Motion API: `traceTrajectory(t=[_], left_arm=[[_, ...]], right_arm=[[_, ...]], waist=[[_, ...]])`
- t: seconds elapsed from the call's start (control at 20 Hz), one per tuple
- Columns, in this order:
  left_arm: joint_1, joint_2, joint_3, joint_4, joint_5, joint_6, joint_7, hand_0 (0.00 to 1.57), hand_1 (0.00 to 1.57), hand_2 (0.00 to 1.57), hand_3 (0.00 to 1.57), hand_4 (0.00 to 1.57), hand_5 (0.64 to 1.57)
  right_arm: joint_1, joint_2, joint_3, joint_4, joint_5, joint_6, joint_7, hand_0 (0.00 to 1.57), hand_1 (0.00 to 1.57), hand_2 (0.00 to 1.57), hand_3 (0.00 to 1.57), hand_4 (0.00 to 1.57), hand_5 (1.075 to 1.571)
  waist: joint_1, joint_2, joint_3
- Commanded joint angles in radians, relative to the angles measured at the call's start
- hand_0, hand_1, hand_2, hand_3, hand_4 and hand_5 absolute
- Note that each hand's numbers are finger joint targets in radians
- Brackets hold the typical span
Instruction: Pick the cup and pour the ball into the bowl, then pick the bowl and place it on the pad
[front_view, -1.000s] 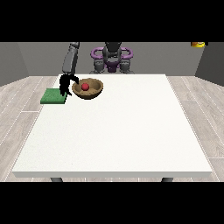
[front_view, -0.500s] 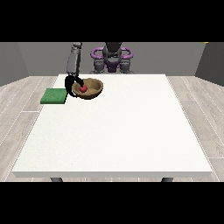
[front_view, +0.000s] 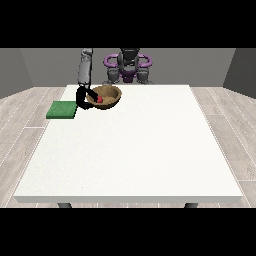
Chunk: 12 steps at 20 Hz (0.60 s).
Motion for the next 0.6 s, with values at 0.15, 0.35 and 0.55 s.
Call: traceTrajectory(t=[0.15, 0.35, 0.55], left_arm=[[0.044, 0.029, 0.028, 0.084, -0.021, 0.025, 0.013, 0.00, 0.00, 0.00, 0.00, 1.19, 1.528], [0.083, 0.032, 0.035, 0.098, -0.028, 0.010, -0.010, 0.00, 0.00, 0.00, 0.00, 1.20, 1.540], [0.143, 0.031, 0.048, 0.115, -0.045, 0.002, -0.069, 0.00, 0.00, 0.00, 0.00, 1.20, 1.540]], right_arm=[[-0.035, -0.204, -0.001, -0.029, 0.054, -0.044, 0.326, 1.57, 1.57, 1.57, 1.11, 1.03, 1.548], [-0.055, -0.257, 0.004, -0.037, 0.027, 0.005, 0.407, 1.57, 1.57, 1.57, 0.97, 1.05, 1.557], [-0.078, -0.404, -0.022, -0.044, 0.024, 0.097, 0.464, 1.57, 1.57, 1.57, 0.72, 1.05, 1.563]], waist=[[-0.102, -0.075, 0.0263], [-0.133, -0.092, 0.0274], [-0.157, -0.096, 0.0296]])
